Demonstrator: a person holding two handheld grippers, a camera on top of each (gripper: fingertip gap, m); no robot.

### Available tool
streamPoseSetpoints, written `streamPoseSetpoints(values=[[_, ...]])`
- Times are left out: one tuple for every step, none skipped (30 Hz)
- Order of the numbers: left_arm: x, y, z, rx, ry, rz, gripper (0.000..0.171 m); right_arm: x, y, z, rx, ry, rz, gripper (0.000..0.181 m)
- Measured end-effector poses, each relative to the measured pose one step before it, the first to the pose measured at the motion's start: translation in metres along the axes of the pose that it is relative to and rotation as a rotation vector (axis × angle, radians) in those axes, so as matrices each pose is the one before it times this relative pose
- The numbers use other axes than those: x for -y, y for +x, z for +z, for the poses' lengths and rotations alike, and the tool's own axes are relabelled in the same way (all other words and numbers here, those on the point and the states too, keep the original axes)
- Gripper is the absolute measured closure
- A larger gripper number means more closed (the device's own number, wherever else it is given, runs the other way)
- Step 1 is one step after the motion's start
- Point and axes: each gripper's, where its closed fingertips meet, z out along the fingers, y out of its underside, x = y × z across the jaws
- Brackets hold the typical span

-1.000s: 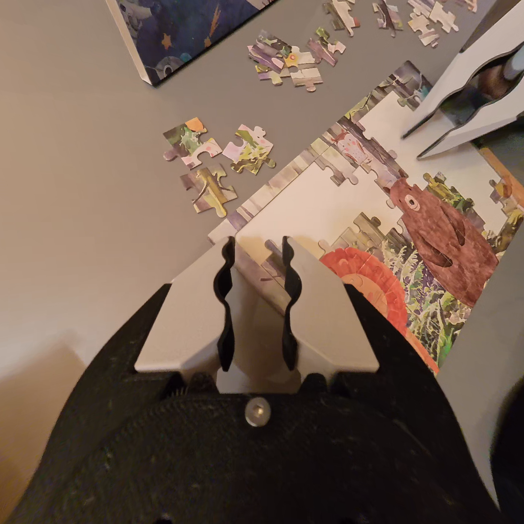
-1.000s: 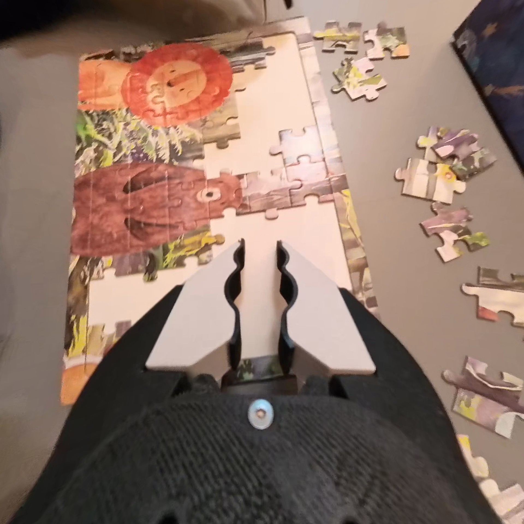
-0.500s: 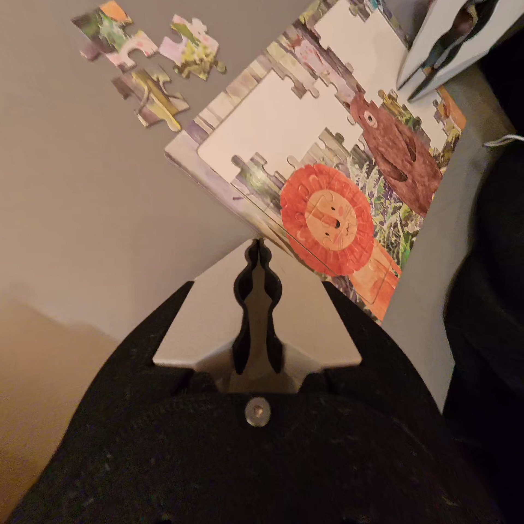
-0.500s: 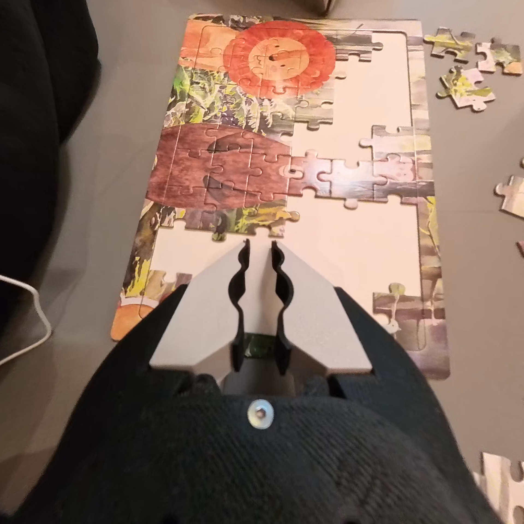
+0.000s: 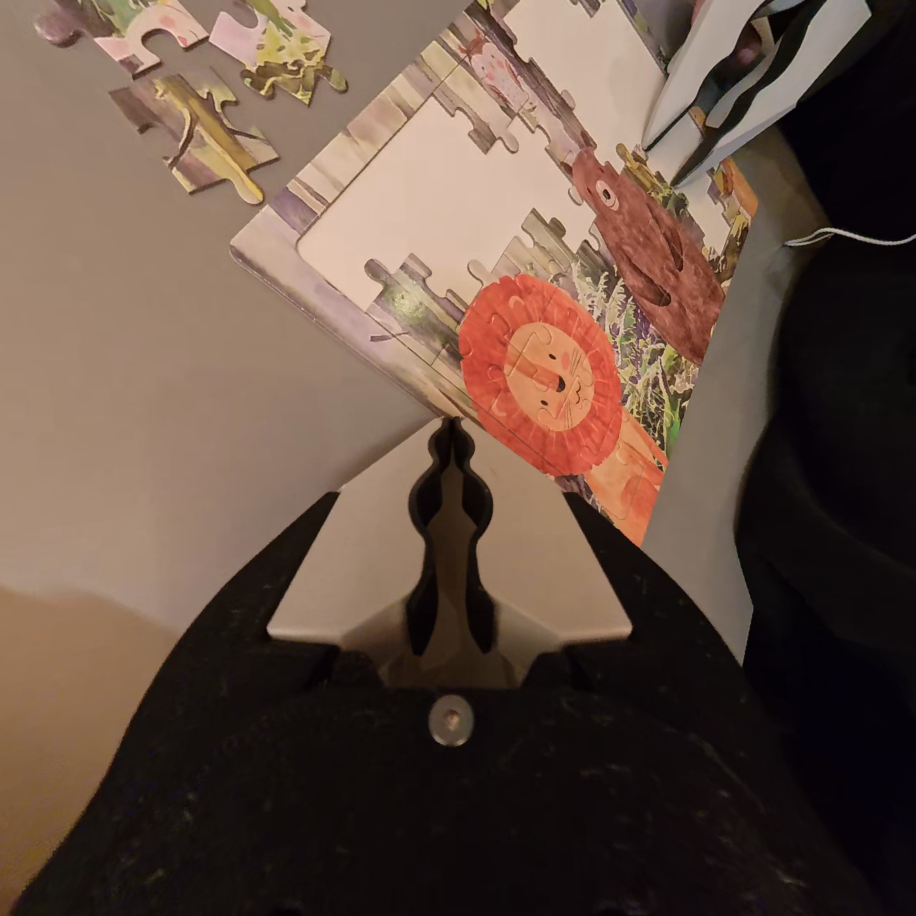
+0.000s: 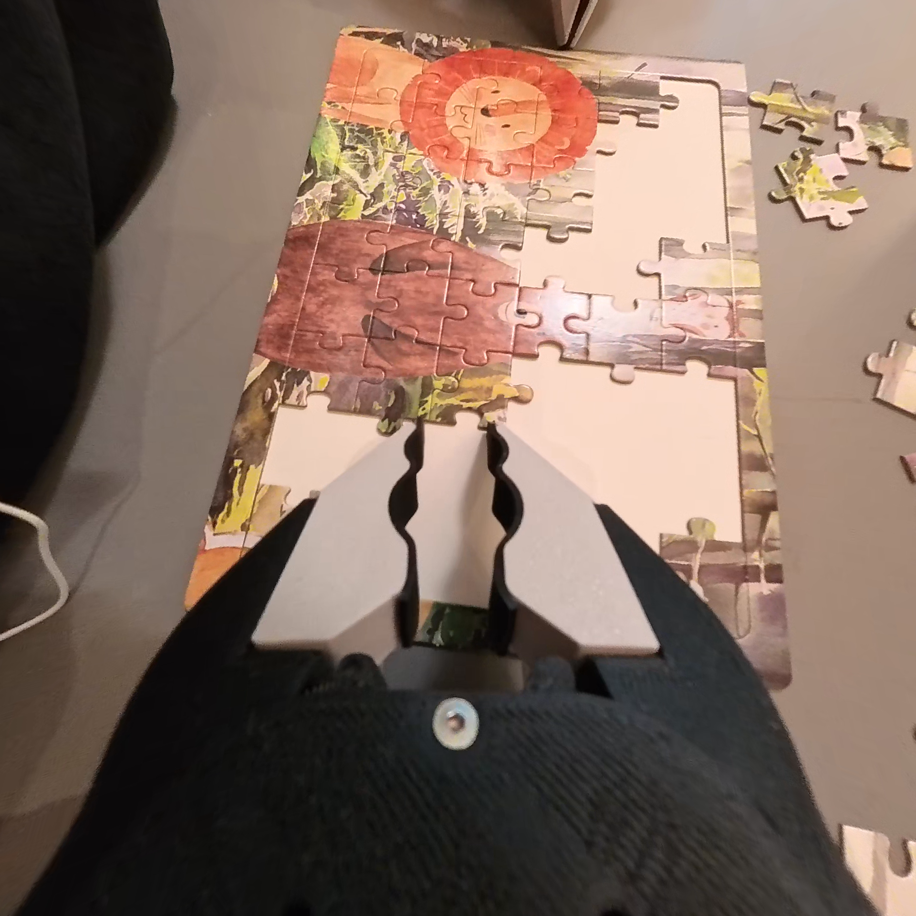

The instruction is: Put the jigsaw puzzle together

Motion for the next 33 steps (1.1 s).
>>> streamPoseSetpoints(values=[[0.00004,0.00003,-0.00003,-0.0003,0.00061,-0.0004,0.171,0.00002,0.00008,0.00010,-0.0013,-0.0010,-0.0008,0.159],[-0.00004,0.00000,-0.00005,-0.0010,0.00026,-0.0012,0.171,-0.00003,0.00013,0.00002,-0.0004,-0.0006,0.0007,0.159],[0.00004,-0.00006,-0.00001,-0.0009,0.00086,-0.0005,0.171,0.00005,0.00000,-0.00004,-0.0001,-0.0006,0.0006,0.159],[-0.00005,-0.00001,0.00002,-0.0005,0.00038,-0.0003,0.171,-0.00001,0.00016,0.00004,-0.0009,-0.0005,-0.0001,0.159],[0.00000,0.00007,0.00000,-0.0002,0.00004,-0.0006,0.171,0.00007,0.00018,0.00012,-0.0015,-0.0005,-0.0004,0.159],[0.00002,-0.00002,-0.00006,0.0006,0.00024,0.0008,0.171,0.00000,0.00022,0.00004,-0.0012,-0.0005,-0.0005,0.159],[0.00006,-0.00001,0.00008,0.0003,0.00007,0.0002,0.171,0.00000,0.00008,0.00000,-0.0004,0.0000,-0.0003,0.159],[-0.00006,0.00001,-0.00008,-0.0003,-0.00012,-0.0003,0.171,0.00003,0.00007,0.00001,0.0000,0.0003,0.0004,0.159],[0.00013,0.00001,0.00004,-0.0004,0.00039,-0.0003,0.171,0.00002,0.00001,0.00000,0.0002,0.0002,0.0008,0.159],[-0.00005,0.00000,0.00002,-0.0004,0.00039,-0.0006,0.171,-0.00005,0.00006,0.00007,0.0002,0.0003,0.0001,0.159],[0.00001,-0.00006,-0.00007,-0.0003,-0.00014,-0.0002,0.171,0.00006,0.00001,0.00002,0.0005,0.0006,0.0002,0.159],[-0.00004,0.00000,0.00008,-0.0003,0.00014,-0.0001,0.171,-0.00005,0.00011,0.00001,0.0011,0.0011,0.0016,0.160],[0.00000,0.00007,0.00000,-0.0005,0.00001,0.0000,0.171,-0.00001,-0.00007,-0.00014,0.0015,0.0017,0.0014,0.160],[-0.00005,0.00010,-0.00002,-0.0007,-0.00035,-0.0001,0.171,-0.00003,0.00003,-0.00002,0.0018,0.0017,0.0009,0.159],[-0.00001,-0.00005,0.00002,-0.0004,-0.00092,0.0014,0.171,-0.00019,0.00024,-0.00031,0.0000,-0.0005,0.0017,0.157],[-0.00003,0.00015,0.00000,0.0007,-0.00202,0.0041,0.171,-0.00065,0.00216,-0.00092,-0.0110,-0.0048,0.0045,0.149],[0.00025,-0.00003,0.00009,0.0046,-0.00155,0.0061,0.171,-0.00015,0.00228,-0.00182,-0.0093,0.0004,0.0051,0.148],[0.00121,-0.00071,-0.00022,0.0120,0.00337,0.0075,0.171,0.00196,0.00184,-0.00264,-0.0040,0.0184,0.0080,0.148],[0.00162,-0.00071,-0.00051,0.0137,0.00595,0.0094,0.169,0.00446,0.00192,-0.00299,-0.0016,0.0350,0.0132,0.148],[0.00205,-0.00060,-0.00078,0.0101,0.01026,0.0089,0.169,0.00546,0.00212,-0.00261,0.0000,0.0415,0.0172,0.148],[0.00248,0.00005,-0.00110,0.0035,0.01443,0.0050,0.169,0.00521,0.00312,-0.00159,-0.0056,0.0381,0.0196,0.147],[0.00280,-0.00017,-0.00128,0.0008,0.01701,-0.0002,0.168,0.00408,0.00461,-0.00022,-0.0151,0.0281,0.0203,0.147],[0.00278,-0.00041,-0.00121,0.0004,0.01736,-0.0033,0.168,0.00198,0.00500,0.00123,-0.0197,0.0130,0.0193,0.145],[0.00197,-0.00054,-0.00079,-0.0012,0.01282,-0.0046,0.167,0.00001,0.00506,0.00212,-0.0231,-0.0024,0.0173,0.143],[0.00104,-0.00112,-0.00015,0.0022,0.00760,-0.0066,0.165,-0.00043,0.00414,0.00257,-0.0204,-0.0099,0.0122,0.141],[0.00016,-0.00157,0.00051,0.0045,0.00282,-0.0084,0.164,0.00048,0.00223,0.00252,-0.0130,-0.0058,0.0076,0.138],[-0.00070,-0.00078,0.00121,-0.0008,-0.00377,-0.0082,0.162,0.00123,0.00047,0.00254,-0.0046,-0.0029,0.0063,0.136],[-0.00126,-0.00029,0.00159,-0.0029,-0.00811,-0.0063,0.160,0.00024,0.00001,0.00238,-0.0023,-0.0073,0.0068,0.135],[-0.00128,-0.00040,0.00154,0.0017,-0.00908,-0.0025,0.159,-0.00097,-0.00004,0.00214,-0.0020,-0.0123,0.0042,0.134],[-0.00069,-0.00043,0.00117,0.0060,-0.00653,0.0025,0.158,-0.00164,-0.00004,0.00170,-0.0040,-0.0135,-0.0017,0.133],[-0.00010,-0.00005,0.00061,0.0055,-0.00249,0.0058,0.158,-0.00127,0.00070,0.00125,-0.0084,-0.0103,-0.0036,0.133],[0.00036,0.00017,0.00023,0.0038,0.00018,0.0053,0.158,-0.00063,0.00054,0.00065,-0.0052,-0.0054,-0.0027,0.134],[0.00071,0.00027,-0.00011,0.0017,0.00313,0.0034,0.158,-0.00003,0.00006,0.00009,-0.0008,-0.0011,-0.0006,0.134]])
